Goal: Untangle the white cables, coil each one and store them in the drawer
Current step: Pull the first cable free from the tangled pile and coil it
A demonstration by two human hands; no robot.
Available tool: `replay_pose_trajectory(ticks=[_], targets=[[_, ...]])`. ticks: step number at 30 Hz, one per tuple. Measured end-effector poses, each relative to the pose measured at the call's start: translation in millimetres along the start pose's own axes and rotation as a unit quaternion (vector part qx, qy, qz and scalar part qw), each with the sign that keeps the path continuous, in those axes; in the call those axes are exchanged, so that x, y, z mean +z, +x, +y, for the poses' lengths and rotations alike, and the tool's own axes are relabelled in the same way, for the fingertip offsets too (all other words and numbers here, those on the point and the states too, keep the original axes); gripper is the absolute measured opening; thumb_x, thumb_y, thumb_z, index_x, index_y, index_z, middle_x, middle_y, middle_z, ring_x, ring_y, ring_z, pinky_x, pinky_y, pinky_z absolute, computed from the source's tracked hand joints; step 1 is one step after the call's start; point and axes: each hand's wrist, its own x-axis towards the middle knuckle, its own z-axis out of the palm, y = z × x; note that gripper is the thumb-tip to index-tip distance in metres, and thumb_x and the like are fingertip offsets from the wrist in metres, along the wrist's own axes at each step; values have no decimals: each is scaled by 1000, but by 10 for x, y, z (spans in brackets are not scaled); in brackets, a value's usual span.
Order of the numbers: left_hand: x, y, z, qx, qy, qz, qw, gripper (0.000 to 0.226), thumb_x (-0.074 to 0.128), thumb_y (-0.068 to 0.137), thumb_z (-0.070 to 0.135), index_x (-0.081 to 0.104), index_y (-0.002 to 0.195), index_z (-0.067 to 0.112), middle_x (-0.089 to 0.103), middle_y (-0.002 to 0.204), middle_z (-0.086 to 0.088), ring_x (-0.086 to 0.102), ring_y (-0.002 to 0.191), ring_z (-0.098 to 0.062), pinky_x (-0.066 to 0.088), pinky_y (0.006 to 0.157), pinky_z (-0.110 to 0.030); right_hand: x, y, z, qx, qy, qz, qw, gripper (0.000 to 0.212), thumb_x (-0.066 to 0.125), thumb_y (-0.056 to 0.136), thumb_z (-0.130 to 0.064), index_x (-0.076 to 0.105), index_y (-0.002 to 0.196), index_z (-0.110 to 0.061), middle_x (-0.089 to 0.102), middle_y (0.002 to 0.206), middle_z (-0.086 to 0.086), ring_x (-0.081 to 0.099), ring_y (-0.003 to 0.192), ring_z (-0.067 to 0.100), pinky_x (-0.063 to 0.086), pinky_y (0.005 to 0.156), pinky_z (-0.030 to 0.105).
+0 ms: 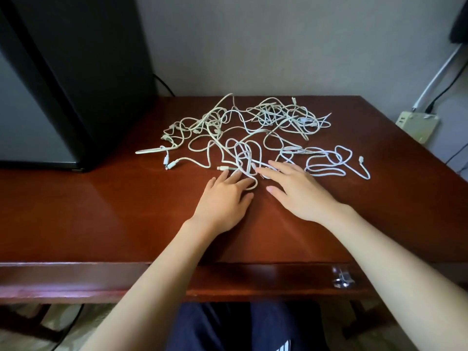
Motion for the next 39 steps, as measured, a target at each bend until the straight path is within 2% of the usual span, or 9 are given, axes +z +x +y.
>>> replay_pose_trajectory(ticks=[4, 9, 16, 19, 22, 26, 31, 36, 39], targets=[[36, 275, -35, -5, 7, -28, 1000, 47, 35, 101, 40, 32, 148, 31, 23, 158, 3, 10, 148, -24, 9, 118, -42, -14, 270, 162, 10, -7, -16, 1000, 46, 37, 103, -30, 28, 148, -37, 25, 157, -5, 15, 145, 21, 20, 116, 42], [37, 675, -97, -5, 2, -41, 999, 49, 35, 101, 41, 28, 149, 32, 21, 159, 5, 9, 148, -24, 6, 118, -42, -35, 636, 356, 12, 1, -12, 1000, 44, 38, 103, -26, 34, 146, -34, 29, 155, -5, 23, 142, 21, 21, 115, 36], [121, 1139, -253, -12, -6, -19, 1000, 48, 35, 101, 42, 30, 148, 36, 24, 157, 11, 14, 146, -22, 4, 118, -44, 41, 965, 537, 26, 1, 42, 999, 43, 42, 101, -24, 41, 142, -34, 40, 150, -3, 41, 132, 28, 29, 112, 38], [159, 1202, -334, 2, -28, 29, 999, 42, 40, 100, 39, 43, 142, 33, 40, 149, 11, 26, 141, -21, 13, 118, -42, 65, 984, 542, 23, 8, 69, 997, 40, 45, 99, -23, 47, 138, -32, 46, 145, -3, 48, 125, 29, 34, 108, 40], [171, 1179, -357, 31, -27, 122, 992, 39, 42, 93, 41, 67, 118, 24, 66, 119, 3, 53, 115, -26, 42, 97, -40, 50, 971, 495, 12, -8, 97, 995, 33, 51, 97, -20, 56, 129, -26, 56, 133, -4, 51, 115, 28, 39, 99, 39], [94, 1138, -319, 22, -13, 263, 964, 40, 45, 85, 44, 74, 82, 16, 68, 83, 0, 52, 86, -25, 47, 71, -36, 11, 954, 418, -6, -52, 127, 991, 23, 57, 94, -23, 61, 116, -22, 64, 116, -4, 56, 106, 27, 42, 87, 37], [56, 1088, -288, 54, -17, 331, 942, 35, 49, 87, 33, 69, 69, 10, 59, 71, -2, 49, 75, -25, 45, 62, -38, -55, 902, 389, -60, -65, 186, 979, 11, 58, 92, -12, 59, 103, -12, 68, 89, 4, 64, 77, 33, 43, 58, 34], [2, 1019, -186, 97, -12, 324, 941, 27, 49, 86, 29, 65, 72, 12, 57, 72, 0, 52, 72, -23, 44, 57, -33, -139, 839, 355, -100, -33, 256, 961, 12, 53, 91, -12, 58, 102, -10, 69, 85, 6, 65, 75, 33, 52, 59, 38], [8, 976, -118, 123, -5, 305, 944, 23, 50, 83, 30, 66, 78, 14, 60, 75, 1, 56, 73, -23, 46, 56, -31, -159, 771, 332, -96, 9, 306, 947, 14, 53, 87, -15, 60, 99, -12, 69, 85, 2, 66, 77, 25, 49, 66, 36]])
